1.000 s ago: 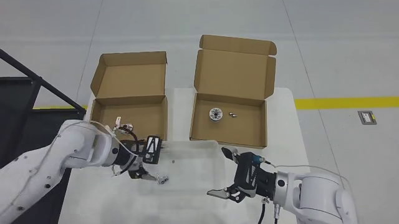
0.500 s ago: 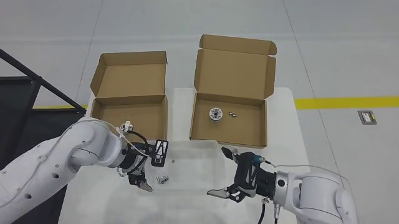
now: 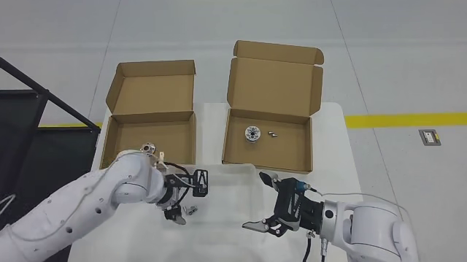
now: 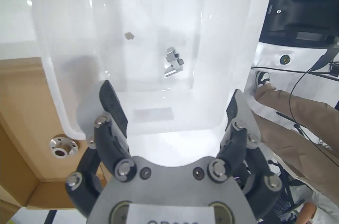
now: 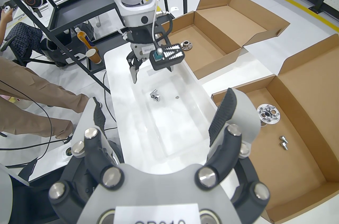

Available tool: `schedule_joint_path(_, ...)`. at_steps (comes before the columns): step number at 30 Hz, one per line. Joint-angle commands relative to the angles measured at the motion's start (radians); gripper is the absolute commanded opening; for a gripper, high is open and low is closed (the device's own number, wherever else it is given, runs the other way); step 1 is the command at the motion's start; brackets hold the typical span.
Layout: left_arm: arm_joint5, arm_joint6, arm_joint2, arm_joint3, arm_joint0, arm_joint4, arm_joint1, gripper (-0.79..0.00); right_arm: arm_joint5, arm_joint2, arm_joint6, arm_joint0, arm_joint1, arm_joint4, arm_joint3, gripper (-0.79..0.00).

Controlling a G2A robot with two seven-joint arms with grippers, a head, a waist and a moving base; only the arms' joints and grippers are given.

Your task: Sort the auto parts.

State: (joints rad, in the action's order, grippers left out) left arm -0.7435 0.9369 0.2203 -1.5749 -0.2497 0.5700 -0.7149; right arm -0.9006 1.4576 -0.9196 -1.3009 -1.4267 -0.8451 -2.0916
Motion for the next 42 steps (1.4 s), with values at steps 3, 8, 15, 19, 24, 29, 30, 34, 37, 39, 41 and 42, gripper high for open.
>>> schedule_joint_path(3, 0.014, 0.027, -0.016, 0.067, 0.005, -0.014, -0.056, -0.268, 0.0, 0.0, 0.0, 0.0, 0.0, 0.0, 0.0, 0.0)
schedule_joint_path(8, 0.021, 0.068, -0.038, 0.115, 0.0, 0.001, -0.116, -0.292, 0.0, 0.0, 0.0, 0.0, 0.0, 0.0, 0.0, 0.0)
schedule_joint_path(15, 0.05, 0.113, -0.05, 0.158, -0.025, 0.031, -0.17, -0.354, 0.0, 0.0, 0.0, 0.0, 0.0, 0.0, 0.0, 0.0)
schedule_joint_path(19, 0.062, 0.127, -0.05, 0.172, -0.039, 0.038, -0.19, -0.354, 0.0, 0.0, 0.0, 0.0, 0.0, 0.0, 0.0, 0.0)
schedule_joint_path(24, 0.097, 0.149, -0.046, 0.183, -0.055, 0.063, -0.208, -0.382, 0.0, 0.0, 0.0, 0.0, 0.0, 0.0, 0.0, 0.0)
schedule_joint_path(29, 0.157, 0.157, -0.032, 0.19, -0.073, 0.088, -0.218, -0.391, 0.0, 0.0, 0.0, 0.0, 0.0, 0.0, 0.0, 0.0)
schedule_joint_path(30, 0.162, 0.156, -0.029, 0.192, -0.077, 0.089, -0.219, -0.382, 0.0, 0.0, 0.0, 0.0, 0.0, 0.0, 0.0, 0.0)
schedule_joint_path(34, 0.167, 0.149, -0.017, 0.205, -0.094, 0.099, -0.223, -0.182, 0.0, 0.0, 0.0, 0.0, 0.0, 0.0, 0.0, 0.0)
schedule_joint_path(37, 0.169, 0.137, -0.007, 0.219, -0.106, 0.105, -0.224, -0.234, 0.0, 0.0, 0.0, 0.0, 0.0, 0.0, 0.0, 0.0)
schedule_joint_path(39, 0.167, 0.132, -0.002, 0.227, -0.113, 0.112, -0.226, -0.292, 0.0, 0.0, 0.0, 0.0, 0.0, 0.0, 0.0, 0.0)
schedule_joint_path(41, 0.164, 0.128, 0.003, 0.232, -0.119, 0.117, -0.228, -0.329, 0.0, 0.0, 0.0, 0.0, 0.0, 0.0, 0.0, 0.0)
schedule_joint_path(42, 0.163, 0.126, 0.006, 0.234, -0.121, 0.119, -0.229, -0.413, 0.0, 0.0, 0.0, 0.0, 0.0, 0.0, 0.0, 0.0)
